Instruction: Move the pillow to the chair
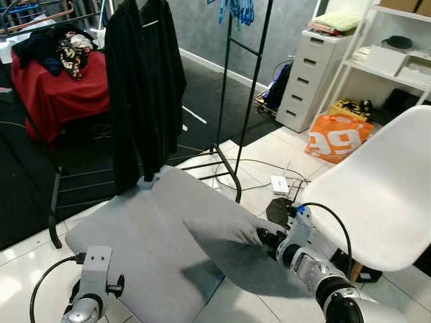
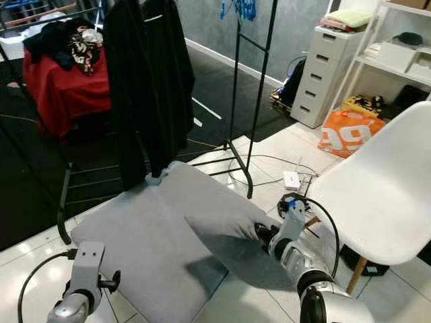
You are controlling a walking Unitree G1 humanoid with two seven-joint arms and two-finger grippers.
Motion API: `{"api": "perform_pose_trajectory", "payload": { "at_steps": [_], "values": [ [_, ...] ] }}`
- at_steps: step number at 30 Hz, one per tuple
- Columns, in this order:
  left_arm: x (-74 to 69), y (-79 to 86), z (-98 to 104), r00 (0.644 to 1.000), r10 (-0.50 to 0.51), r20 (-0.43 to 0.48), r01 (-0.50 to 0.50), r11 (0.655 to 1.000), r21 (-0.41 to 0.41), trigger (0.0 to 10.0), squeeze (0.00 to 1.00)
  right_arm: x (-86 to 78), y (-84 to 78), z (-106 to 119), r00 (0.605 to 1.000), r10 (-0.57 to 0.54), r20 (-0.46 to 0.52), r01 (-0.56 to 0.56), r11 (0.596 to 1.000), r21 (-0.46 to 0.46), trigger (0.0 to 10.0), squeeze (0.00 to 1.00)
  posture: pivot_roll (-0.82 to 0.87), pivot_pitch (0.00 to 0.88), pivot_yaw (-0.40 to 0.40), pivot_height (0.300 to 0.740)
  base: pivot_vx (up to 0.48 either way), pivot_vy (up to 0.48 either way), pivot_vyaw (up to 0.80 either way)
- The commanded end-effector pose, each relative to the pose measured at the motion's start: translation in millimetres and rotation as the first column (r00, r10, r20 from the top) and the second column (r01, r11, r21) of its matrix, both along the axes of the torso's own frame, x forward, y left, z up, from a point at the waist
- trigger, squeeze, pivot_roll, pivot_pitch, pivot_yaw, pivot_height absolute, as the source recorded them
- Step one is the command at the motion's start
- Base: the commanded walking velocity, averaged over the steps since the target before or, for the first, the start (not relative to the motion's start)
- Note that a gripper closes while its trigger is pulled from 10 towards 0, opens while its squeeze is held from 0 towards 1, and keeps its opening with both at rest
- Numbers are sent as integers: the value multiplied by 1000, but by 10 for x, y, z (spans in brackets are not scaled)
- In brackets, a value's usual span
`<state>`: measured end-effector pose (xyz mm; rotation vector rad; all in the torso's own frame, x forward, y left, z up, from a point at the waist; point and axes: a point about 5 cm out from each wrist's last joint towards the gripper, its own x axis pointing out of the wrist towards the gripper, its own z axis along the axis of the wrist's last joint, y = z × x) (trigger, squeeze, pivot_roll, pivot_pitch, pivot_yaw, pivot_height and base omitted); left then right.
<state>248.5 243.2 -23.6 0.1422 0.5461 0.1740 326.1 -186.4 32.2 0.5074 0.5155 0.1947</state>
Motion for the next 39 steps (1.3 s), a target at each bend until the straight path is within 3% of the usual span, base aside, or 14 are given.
{"api": "perform_pose_trajectory", "payload": {
  "at_steps": [1,39],
  "values": [
    [-15,-17,-21,1000,-10,-14,10,1000,-4,10000,0,133,-51,188,995,-28,95,28,1000,2,10000,0,-149,58,-50,740,0,-480,0],
    [-19,-26,-33,1000,-12,-23,12,1000,-23,10000,0,271,-20,387,986,-25,162,24,1000,7,10000,0,-154,54,-46,740,0,-480,0]
  ]
}}
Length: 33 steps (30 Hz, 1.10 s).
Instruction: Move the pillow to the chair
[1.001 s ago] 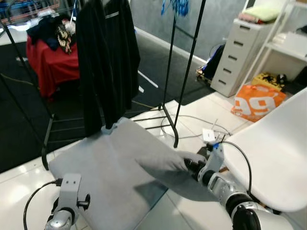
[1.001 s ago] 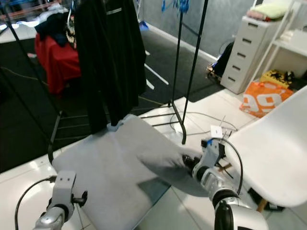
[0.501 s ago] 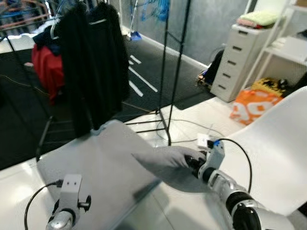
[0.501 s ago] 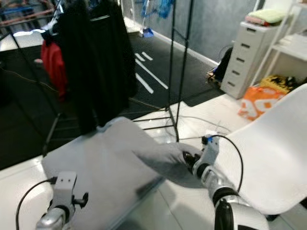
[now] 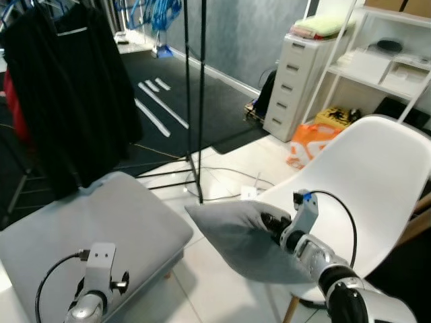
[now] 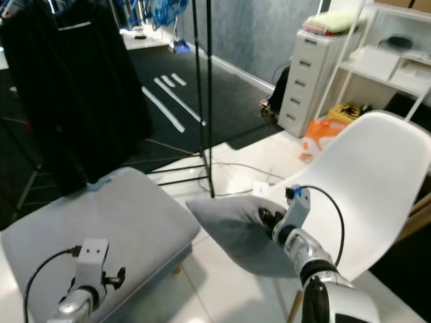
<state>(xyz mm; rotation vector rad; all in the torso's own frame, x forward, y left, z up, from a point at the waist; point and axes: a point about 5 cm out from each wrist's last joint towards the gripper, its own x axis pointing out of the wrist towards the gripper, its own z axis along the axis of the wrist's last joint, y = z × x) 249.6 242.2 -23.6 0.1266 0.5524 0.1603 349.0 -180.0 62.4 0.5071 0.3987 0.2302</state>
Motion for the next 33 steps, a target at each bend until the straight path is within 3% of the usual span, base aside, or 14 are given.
{"api": "perform_pose_trajectory", "payload": {
  "at_steps": [1,8,15,33],
  "values": [
    [-32,-16,-34,1000,-4,-18,4,1000,-4,10000,0,47,-86,93,999,-30,45,30,999,-9,10000,0,-153,53,-47,740,0,-480,0],
    [-43,-16,-42,1000,-4,-20,4,1000,-5,10000,0,70,-121,129,998,-48,48,50,998,-29,10000,0,-154,47,-47,740,0,-480,0],
    [-48,-10,-43,1000,0,-20,0,1000,-4,10000,0,85,-174,152,996,-73,41,75,995,-61,10000,0,-155,47,-46,740,0,-448,-726],
    [-26,1,-20,1000,20,-1,-20,1000,-15,10000,0,61,-439,160,983,-183,6,181,968,-174,10000,0,-159,57,-49,740,0,0,-730]
  ]
}}
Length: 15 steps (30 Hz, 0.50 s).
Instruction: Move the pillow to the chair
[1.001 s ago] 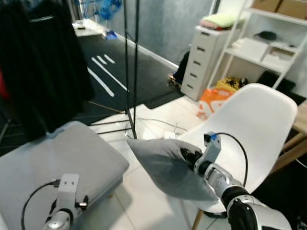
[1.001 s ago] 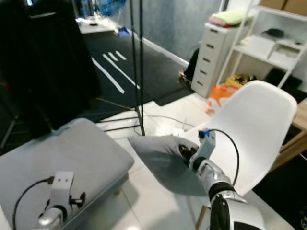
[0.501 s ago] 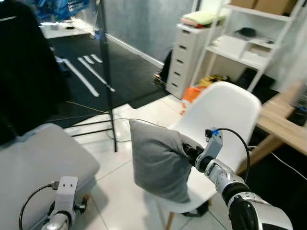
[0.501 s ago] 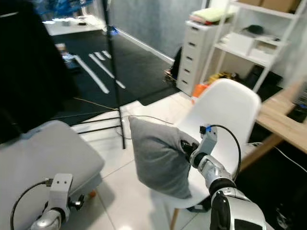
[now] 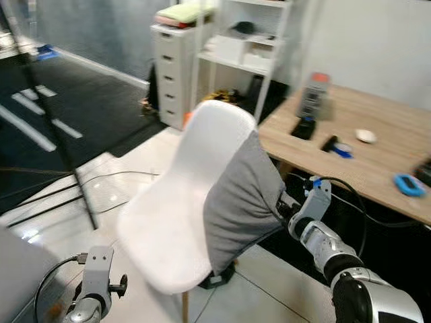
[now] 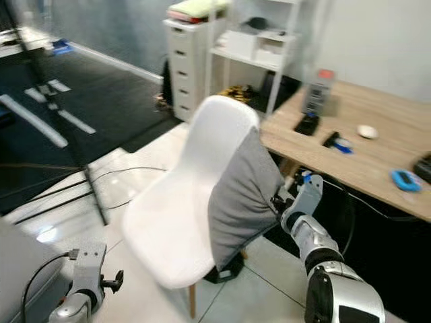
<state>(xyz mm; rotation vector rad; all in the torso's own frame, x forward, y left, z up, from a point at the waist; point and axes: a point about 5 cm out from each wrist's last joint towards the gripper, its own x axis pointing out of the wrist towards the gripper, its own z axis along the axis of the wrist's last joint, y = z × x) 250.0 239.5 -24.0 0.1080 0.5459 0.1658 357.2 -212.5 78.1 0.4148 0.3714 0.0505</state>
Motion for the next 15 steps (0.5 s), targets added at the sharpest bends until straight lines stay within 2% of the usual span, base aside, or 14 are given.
{"api": "perform_pose_trajectory", "payload": {
  "at_steps": [1,3,6,11,15],
  "values": [
    [-31,29,-17,1000,10,-9,-10,1000,2,10000,0,-24,-121,1,1000,-27,-10,26,998,-52,10000,0,-159,57,-49,740,0,0,-725],
    [-31,32,-17,1000,11,-10,-11,1000,4,10000,0,-29,-126,-9,999,-27,-18,25,997,-74,10000,0,-159,58,-48,740,0,0,-725],
    [-31,34,-17,1000,11,-12,-11,1000,6,10000,0,-30,-103,-18,1000,-10,-19,8,996,-90,10000,0,-158,58,-47,740,0,0,0],
    [-34,36,-19,1000,10,-14,-10,1000,10,10000,0,-1,49,5,995,96,17,-95,992,-82,10000,0,-158,60,-46,740,0,0,0],
    [-35,34,-21,1000,11,-14,-11,1000,8,10000,0,33,117,54,990,135,46,-132,989,-68,10000,0,-158,60,-47,740,0,0,0]
  ]
}}
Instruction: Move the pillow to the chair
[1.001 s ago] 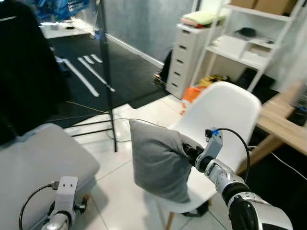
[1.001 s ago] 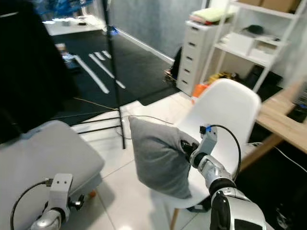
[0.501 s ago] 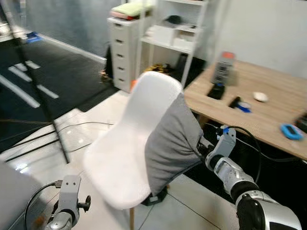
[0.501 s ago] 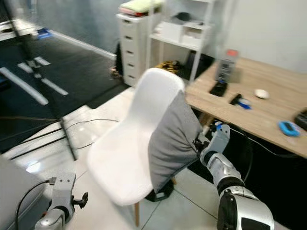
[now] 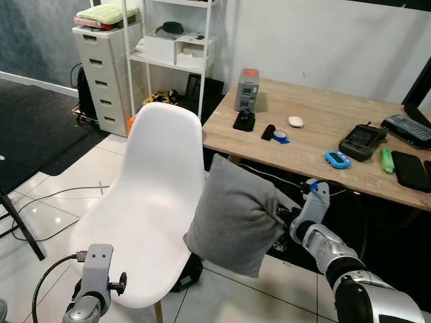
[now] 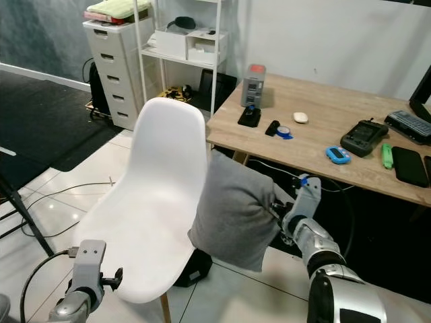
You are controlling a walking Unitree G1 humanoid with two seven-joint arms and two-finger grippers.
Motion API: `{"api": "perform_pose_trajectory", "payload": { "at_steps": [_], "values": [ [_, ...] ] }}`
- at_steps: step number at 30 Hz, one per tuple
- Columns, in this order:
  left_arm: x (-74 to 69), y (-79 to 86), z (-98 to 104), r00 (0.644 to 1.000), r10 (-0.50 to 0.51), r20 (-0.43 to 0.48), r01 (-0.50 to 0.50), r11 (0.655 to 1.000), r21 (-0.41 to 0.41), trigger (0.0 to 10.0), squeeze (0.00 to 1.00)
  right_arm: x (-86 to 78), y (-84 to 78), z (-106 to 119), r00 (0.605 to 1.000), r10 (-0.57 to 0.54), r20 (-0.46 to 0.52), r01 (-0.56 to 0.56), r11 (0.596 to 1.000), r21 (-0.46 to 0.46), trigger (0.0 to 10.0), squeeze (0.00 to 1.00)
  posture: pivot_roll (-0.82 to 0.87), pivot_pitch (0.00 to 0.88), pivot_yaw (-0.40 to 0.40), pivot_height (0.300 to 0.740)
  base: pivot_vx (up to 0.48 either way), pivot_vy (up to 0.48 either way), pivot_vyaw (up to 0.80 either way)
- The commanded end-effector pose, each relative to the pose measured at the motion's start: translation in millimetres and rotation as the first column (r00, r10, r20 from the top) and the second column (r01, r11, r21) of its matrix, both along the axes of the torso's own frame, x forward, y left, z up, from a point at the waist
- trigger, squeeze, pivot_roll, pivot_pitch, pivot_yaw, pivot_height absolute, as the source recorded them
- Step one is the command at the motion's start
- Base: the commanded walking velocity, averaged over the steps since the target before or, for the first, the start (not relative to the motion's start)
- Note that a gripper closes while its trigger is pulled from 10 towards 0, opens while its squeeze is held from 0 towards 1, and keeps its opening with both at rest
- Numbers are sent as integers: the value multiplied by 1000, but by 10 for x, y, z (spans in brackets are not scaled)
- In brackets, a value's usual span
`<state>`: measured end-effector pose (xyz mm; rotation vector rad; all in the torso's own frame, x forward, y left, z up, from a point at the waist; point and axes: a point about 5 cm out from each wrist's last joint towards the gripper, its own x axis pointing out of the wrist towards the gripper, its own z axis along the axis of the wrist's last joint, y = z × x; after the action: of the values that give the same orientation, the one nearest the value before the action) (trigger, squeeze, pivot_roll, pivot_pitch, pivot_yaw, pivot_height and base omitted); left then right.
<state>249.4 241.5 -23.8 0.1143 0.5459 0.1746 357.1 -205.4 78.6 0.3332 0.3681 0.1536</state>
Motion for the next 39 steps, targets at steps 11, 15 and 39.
{"api": "perform_pose_trajectory", "payload": {
  "at_steps": [11,15,39],
  "values": [
    [-22,11,-19,1000,0,-16,0,1000,6,10000,0,69,56,108,999,20,45,-21,1000,14,10000,0,-158,59,-50,740,0,201,0],
    [-20,10,-19,1000,-4,-18,4,1000,12,10000,0,72,63,113,998,23,51,-24,1000,17,10000,0,-158,58,-48,740,0,412,0],
    [-47,7,-37,1000,-13,-23,13,1000,18,10000,0,163,104,297,989,50,136,-58,997,57,10000,0,-156,45,-49,740,0,356,0]
  ]
}}
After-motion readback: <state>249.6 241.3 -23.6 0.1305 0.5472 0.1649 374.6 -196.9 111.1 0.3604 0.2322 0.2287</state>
